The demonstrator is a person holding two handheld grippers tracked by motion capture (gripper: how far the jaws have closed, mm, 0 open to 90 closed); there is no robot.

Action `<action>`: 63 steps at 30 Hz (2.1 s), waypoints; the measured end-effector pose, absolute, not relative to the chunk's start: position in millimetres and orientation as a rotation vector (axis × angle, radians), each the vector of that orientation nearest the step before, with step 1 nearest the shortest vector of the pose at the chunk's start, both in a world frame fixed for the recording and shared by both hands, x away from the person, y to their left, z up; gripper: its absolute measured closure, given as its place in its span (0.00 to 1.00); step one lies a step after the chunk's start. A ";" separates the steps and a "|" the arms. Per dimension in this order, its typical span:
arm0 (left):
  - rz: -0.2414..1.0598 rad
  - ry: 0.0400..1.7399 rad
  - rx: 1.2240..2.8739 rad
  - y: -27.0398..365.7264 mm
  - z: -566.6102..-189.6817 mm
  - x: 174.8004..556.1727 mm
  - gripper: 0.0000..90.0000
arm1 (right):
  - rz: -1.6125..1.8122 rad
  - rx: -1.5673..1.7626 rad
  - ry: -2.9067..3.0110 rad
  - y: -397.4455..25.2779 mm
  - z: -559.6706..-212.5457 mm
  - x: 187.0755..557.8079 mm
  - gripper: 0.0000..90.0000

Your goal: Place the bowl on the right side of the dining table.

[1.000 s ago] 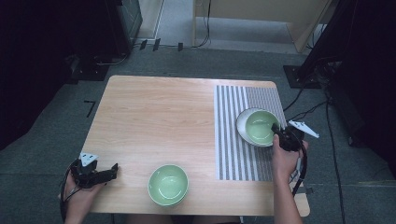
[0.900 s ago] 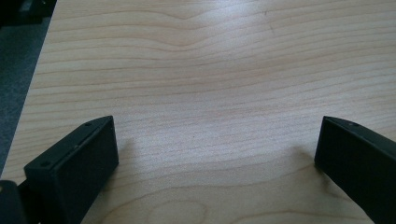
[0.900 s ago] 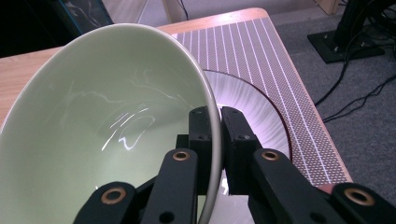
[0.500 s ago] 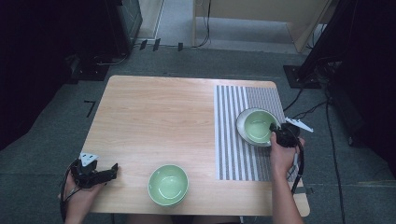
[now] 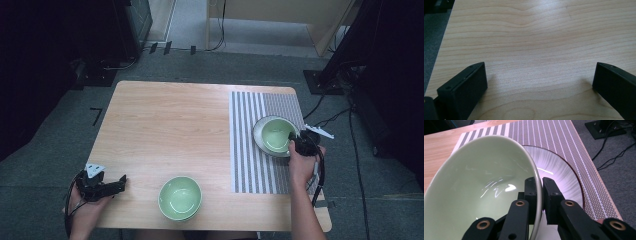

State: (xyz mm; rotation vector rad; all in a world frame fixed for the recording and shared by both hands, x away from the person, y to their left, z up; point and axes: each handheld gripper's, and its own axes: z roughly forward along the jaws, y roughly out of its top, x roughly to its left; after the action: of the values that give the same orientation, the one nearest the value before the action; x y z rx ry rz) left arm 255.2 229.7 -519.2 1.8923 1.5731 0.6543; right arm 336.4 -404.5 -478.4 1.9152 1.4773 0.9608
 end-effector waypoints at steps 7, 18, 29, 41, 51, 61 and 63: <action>0.654 1.573 1.892 229.7 -519.2 255.3 0.00 | 0.978 1.925 1.471 -402.3 -476.9 341.6 0.84; 0.654 1.573 1.892 229.8 -519.2 255.3 0.00 | 0.971 1.860 1.412 -402.9 -462.9 337.6 0.35; 0.654 1.574 1.893 229.7 -519.2 255.3 0.00 | 1.059 1.806 1.418 -403.8 -453.2 317.2 0.18; 0.654 1.574 1.892 229.7 -519.1 255.3 0.00 | 1.103 1.737 1.498 -390.3 -452.7 293.4 0.18; 0.654 1.574 1.892 229.7 -519.1 255.3 0.00 | 1.096 1.720 1.516 -385.8 -453.7 275.0 0.18; 0.654 1.574 1.891 229.6 -519.1 255.3 0.00 | 1.097 1.718 1.532 -386.8 -457.4 259.2 0.19; 0.654 1.574 1.891 229.6 -519.2 255.3 0.00 | 1.099 1.719 1.531 -387.3 -458.6 256.7 0.19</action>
State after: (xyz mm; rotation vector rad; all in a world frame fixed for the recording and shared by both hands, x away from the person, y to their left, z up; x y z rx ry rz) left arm 255.3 229.6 -519.2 1.8914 1.5741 0.6539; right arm 256.7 -387.3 -458.6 1.7193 1.5308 1.0990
